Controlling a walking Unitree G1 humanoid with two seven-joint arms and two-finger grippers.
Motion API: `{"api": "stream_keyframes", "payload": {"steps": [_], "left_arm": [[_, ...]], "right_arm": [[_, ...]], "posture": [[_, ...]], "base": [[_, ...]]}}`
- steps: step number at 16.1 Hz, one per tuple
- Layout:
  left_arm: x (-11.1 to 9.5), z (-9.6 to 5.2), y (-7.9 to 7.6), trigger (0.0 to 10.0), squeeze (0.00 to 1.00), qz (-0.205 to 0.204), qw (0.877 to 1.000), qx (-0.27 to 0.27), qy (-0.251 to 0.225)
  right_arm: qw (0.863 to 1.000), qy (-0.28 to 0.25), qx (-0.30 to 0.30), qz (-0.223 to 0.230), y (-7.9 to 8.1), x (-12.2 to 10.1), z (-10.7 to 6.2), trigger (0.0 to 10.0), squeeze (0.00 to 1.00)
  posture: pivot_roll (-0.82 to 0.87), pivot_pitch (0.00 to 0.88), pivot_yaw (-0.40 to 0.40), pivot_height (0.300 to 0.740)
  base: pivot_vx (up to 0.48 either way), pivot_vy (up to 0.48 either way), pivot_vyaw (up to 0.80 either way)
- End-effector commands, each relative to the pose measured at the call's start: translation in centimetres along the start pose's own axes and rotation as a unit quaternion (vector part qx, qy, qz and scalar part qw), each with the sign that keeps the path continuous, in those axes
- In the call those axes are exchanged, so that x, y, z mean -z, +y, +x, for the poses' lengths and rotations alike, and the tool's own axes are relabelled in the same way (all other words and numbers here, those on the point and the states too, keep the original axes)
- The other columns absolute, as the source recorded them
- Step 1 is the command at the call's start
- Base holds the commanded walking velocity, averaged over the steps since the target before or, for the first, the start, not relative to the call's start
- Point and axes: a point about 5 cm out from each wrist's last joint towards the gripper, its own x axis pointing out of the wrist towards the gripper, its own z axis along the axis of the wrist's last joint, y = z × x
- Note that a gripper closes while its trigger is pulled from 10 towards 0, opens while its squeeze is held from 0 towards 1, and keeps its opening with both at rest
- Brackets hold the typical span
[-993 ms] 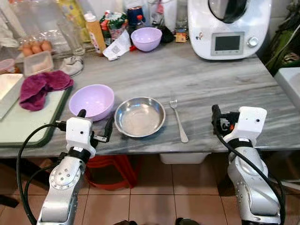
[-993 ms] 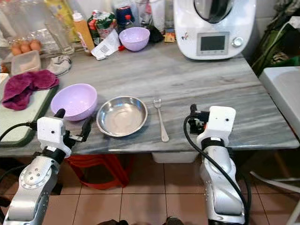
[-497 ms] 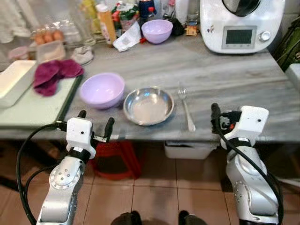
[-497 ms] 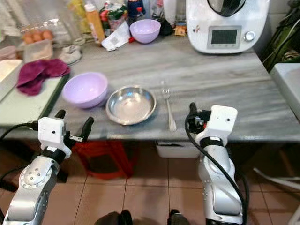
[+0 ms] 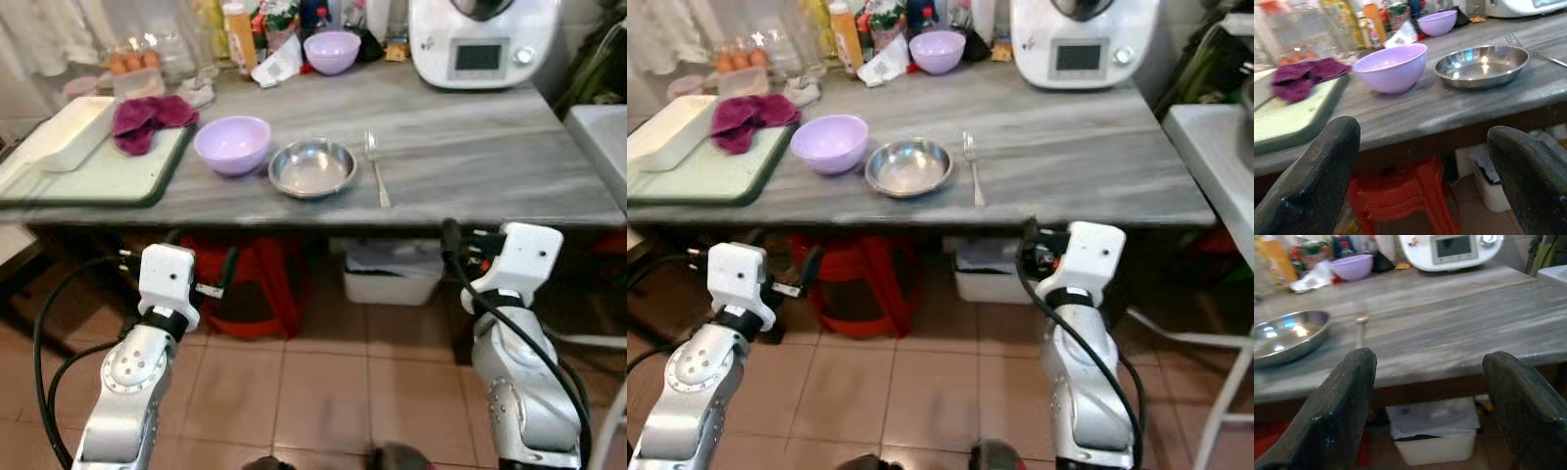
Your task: Setting the table
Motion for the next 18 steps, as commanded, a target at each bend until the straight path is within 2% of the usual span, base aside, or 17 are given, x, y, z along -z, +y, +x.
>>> {"api": "stream_keyframes", "payload": {"steps": [1, 3, 7, 8, 11, 16, 18], "left_arm": [[0.15, -0.22, 0.3, 10.0, 0.0, 0.003, 1.0, 0.0, 0.005], [0.03, -0.2, 0.23, 10.0, 0.0, 0.005, 1.0, 0.007, -0.002], [-0.25, -0.3, 0.04, 10.0, 0.0, -0.013, 0.999, 0.027, -0.013], [-0.28, -0.3, -0.02, 10.0, 0.0, -0.01, 0.999, 0.029, -0.014], [-0.27, -0.26, -0.21, 10.0, 0.0, -0.015, 0.999, 0.041, -0.017], [-0.37, -0.3, -0.51, 10.0, 0.0, -0.024, 0.998, 0.052, -0.019], [-0.38, -0.37, -0.48, 10.0, 0.0, -0.023, 0.998, 0.053, -0.019]], "right_arm": [[1.0, 0.001, -0.002, -0.013, 0.18, -0.07, 0.19, 10.0, 0.0], [0.999, -0.002, -0.011, -0.043, 0.5, 0.09, 0.36, 10.0, 0.0], [0.998, -0.006, -0.028, -0.049, 0.88, 0.35, 0.33, 10.0, 0.0], [0.999, 0.013, -0.026, -0.027, 0.9, 0.68, 0.22, 10.0, 0.0], [0.999, 0.008, -0.034, -0.018, 0.9, 0.62, 0.09, 10.0, 0.0], [0.999, 0.01, -0.037, 0.007, 0.87, 0.51, 0.08, 10.0, 0.0], [0.999, 0.011, -0.037, 0.01, 0.89, 0.59, 0.01, 10.0, 0.0]], "posture": [[-0.15, 0.122, 0.117, 0.74], [-0.15, 0.122, 0.117, 0.74], [-0.15, 0.122, 0.115, 0.74], [-0.14, 0.121, 0.115, 0.74], [-0.14, 0.119, 0.118, 0.74], [-0.14, 0.123, 0.122, 0.74], [-0.14, 0.126, 0.124, 0.74]], "base": [[-0.337, 0.0, 0.0], [-0.304, 0.0, 0.0], [0.0, 0.0, 0.0], [0.0, 0.0, 0.0], [0.0, 0.0, 0.0], [0.0, -0.365, 0.0], [0.0, -0.379, -0.79]]}}
